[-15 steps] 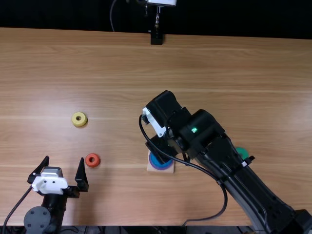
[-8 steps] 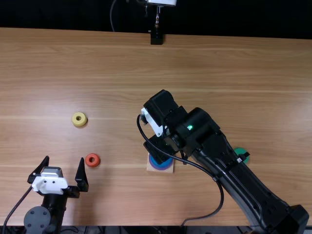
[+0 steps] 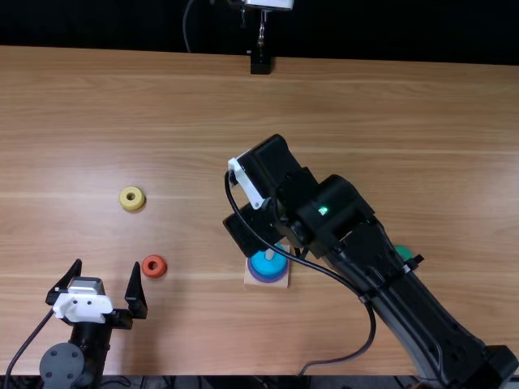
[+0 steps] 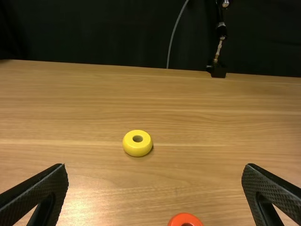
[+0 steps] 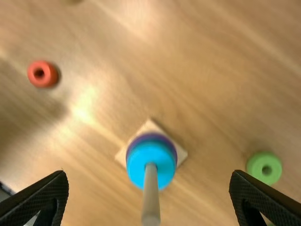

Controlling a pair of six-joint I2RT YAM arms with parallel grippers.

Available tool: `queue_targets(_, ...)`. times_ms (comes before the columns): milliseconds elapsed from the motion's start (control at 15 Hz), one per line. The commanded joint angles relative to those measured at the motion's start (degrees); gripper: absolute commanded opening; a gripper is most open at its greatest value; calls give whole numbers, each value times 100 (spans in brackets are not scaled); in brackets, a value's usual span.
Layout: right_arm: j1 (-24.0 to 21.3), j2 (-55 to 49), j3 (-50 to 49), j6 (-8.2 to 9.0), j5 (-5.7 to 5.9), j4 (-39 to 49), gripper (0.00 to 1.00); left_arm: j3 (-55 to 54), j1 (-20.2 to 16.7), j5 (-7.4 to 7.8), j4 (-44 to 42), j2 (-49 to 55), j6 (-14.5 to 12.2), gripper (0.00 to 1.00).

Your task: Build the Hanoi tower: stack the rings onto the peg from bottom to top in this color order: purple, dark blue, light blue, dark green, light green, yellow, orange.

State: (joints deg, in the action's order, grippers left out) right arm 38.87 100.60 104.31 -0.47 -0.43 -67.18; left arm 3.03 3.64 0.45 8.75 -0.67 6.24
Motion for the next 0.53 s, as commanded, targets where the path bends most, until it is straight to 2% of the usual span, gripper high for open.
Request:
queue_targets(0,-205,-5,63,543,11,225,100,-268,-65,71,116,67,-23,100)
queue_targets(67,-468,-49,19,965,43,510,100,-268,-65,71,116,67,-23,100)
queue_targets(133,-714,-190,-148,1165,43,763,100,-268,-65,71,116,67,-23,100)
queue_targets(200,-1004,-400,-385,1186,53,1016,100,-268,-65,71,116,67,-23,100)
queue_targets(400,-1892,-998,-1247,1049,22,1375,100,-268,-65,71,116,67,-23,100)
queue_targets(467,-2173,-1112,-1572,743,11,1385,100,-268,-65,71,116,67,-23,100)
